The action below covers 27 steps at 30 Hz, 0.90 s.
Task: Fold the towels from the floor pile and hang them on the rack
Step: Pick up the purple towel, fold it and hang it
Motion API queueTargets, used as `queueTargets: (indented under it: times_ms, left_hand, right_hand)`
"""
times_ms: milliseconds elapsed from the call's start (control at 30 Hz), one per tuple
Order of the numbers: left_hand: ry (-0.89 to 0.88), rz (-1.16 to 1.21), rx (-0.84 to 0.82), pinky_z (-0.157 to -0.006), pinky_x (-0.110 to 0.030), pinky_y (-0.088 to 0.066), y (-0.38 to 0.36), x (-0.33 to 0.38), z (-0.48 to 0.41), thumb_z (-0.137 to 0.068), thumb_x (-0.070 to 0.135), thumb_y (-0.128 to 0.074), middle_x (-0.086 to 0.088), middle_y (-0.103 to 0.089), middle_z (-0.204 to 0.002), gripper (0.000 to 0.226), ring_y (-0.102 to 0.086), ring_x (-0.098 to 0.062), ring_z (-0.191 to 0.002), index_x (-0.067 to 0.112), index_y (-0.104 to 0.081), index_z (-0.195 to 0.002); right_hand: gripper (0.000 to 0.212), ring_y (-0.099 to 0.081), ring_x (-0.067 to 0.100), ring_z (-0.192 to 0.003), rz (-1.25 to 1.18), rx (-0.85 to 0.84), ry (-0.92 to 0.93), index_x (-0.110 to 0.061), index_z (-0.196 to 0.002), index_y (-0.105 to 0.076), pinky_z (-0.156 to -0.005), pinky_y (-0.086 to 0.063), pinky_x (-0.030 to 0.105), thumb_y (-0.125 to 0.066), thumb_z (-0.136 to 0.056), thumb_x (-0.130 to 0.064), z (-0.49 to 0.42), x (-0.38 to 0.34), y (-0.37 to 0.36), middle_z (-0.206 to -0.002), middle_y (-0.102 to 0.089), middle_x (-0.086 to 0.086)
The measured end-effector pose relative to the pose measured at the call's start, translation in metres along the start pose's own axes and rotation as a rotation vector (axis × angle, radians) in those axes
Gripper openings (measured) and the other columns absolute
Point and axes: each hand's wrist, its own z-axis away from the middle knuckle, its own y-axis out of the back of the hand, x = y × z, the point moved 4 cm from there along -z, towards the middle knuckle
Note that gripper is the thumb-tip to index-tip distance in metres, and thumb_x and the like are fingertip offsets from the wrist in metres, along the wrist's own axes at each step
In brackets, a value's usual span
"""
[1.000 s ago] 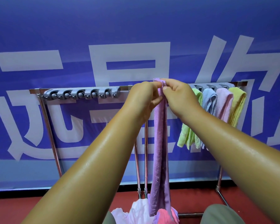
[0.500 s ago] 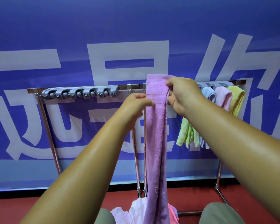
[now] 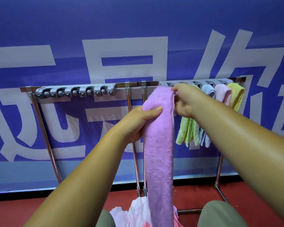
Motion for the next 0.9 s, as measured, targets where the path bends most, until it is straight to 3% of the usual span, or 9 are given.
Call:
queueTargets:
  times_ms: [67,133,233,367,500,633,700,800,900]
  left_hand:
    - [0.011,0.035,0.039,-0.106,-0.047,-0.056,0.004,0.008,-0.006,-0.105,0.029,-0.066,-0.018,-0.075,-0.127,0.038,-0.071,-0.034,-0.122,0.008,-0.069,-0.136]
    - [0.062,0.074,0.137,-0.093,-0.048,-0.062,0.007,0.020,-0.008,-0.105,0.034,-0.066,-0.014,-0.080,-0.116,0.037,-0.077,-0.031,-0.109,0.012,-0.069,-0.135]
    - [0.145,0.062,0.217,-0.064,-0.038,-0.061,0.014,0.038,-0.020,-0.107,0.034,-0.061,-0.010,-0.081,-0.095,0.026,-0.077,-0.024,-0.073,0.017,-0.069,-0.125]
    - [0.181,0.081,0.306,-0.062,-0.035,-0.063,0.035,0.059,-0.041,-0.108,0.019,-0.058,-0.011,-0.077,-0.097,0.018,-0.075,-0.022,-0.076,0.007,-0.070,-0.116]
    - [0.198,0.212,0.381,-0.059,-0.036,-0.064,0.049,0.066,-0.051,-0.109,0.005,-0.047,-0.012,-0.071,-0.081,0.017,-0.071,-0.020,-0.063,-0.003,-0.063,-0.110]
    - [0.228,0.326,0.355,-0.067,-0.050,-0.065,0.050,0.051,-0.052,-0.110,0.015,-0.049,-0.020,-0.063,-0.113,0.026,-0.070,-0.030,-0.091,-0.003,-0.057,-0.127]
    - [0.296,0.351,0.300,-0.064,-0.057,-0.065,0.046,0.031,-0.049,-0.108,0.032,-0.054,-0.023,-0.064,-0.123,0.041,-0.074,-0.038,-0.099,-0.005,-0.055,-0.127]
    - [0.435,0.313,0.153,-0.081,-0.059,-0.063,0.039,-0.003,-0.041,-0.103,0.055,-0.052,-0.029,-0.066,-0.135,0.078,-0.071,-0.048,-0.115,-0.011,-0.047,-0.143]
    - [0.465,0.150,0.144,-0.088,-0.049,-0.056,0.041,-0.025,-0.032,-0.106,0.063,-0.037,-0.022,-0.076,-0.122,0.069,-0.071,-0.039,-0.116,0.007,-0.067,-0.134]
  right_hand:
    - [0.035,-0.076,0.032,-0.090,0.223,-0.101,-0.155,-0.011,-0.115,-0.062,-0.077,-0.063,0.049,-0.048,-0.108,-0.043,0.002,0.025,0.005,-0.099,-0.076,0.015]
    - [0.063,-0.074,0.038,-0.108,0.275,-0.263,-0.259,-0.016,-0.135,-0.063,-0.093,-0.059,0.059,-0.053,-0.099,-0.066,0.009,0.046,0.002,-0.121,-0.075,0.020]
    - [0.072,-0.066,0.038,-0.123,0.101,-0.483,-0.179,-0.006,-0.139,-0.065,-0.115,-0.044,0.061,-0.064,-0.095,-0.063,0.021,0.061,-0.013,-0.137,-0.067,0.023]
    - [0.076,-0.069,0.028,-0.120,0.008,-0.395,-0.076,-0.019,-0.134,-0.072,-0.112,-0.048,0.050,-0.034,-0.101,-0.077,0.023,0.071,-0.014,-0.130,-0.073,0.014]
    - [0.048,-0.075,0.027,-0.106,0.090,-0.405,-0.043,-0.013,-0.129,-0.071,-0.105,-0.054,0.046,-0.052,-0.107,-0.050,0.025,0.079,-0.010,-0.117,-0.078,0.012]
    - [0.026,-0.076,0.031,-0.093,0.192,-0.366,-0.049,0.001,-0.121,-0.070,-0.094,-0.059,0.045,-0.065,-0.102,-0.015,0.025,0.086,-0.005,-0.106,-0.079,0.019]
    - [0.028,-0.076,0.033,-0.101,0.164,-0.340,-0.055,0.002,-0.123,-0.070,-0.099,-0.058,0.047,-0.067,-0.101,-0.015,0.021,0.087,-0.006,-0.109,-0.079,0.020]
    - [0.035,-0.074,0.035,-0.113,0.081,-0.323,-0.095,-0.005,-0.128,-0.070,-0.104,-0.056,0.052,-0.069,-0.098,-0.021,0.012,0.090,-0.009,-0.116,-0.077,0.020]
    - [0.025,-0.075,0.030,-0.100,0.029,-0.237,-0.134,-0.008,-0.124,-0.070,-0.082,-0.059,0.042,-0.057,-0.106,-0.019,0.006,0.089,-0.010,-0.107,-0.079,0.016]
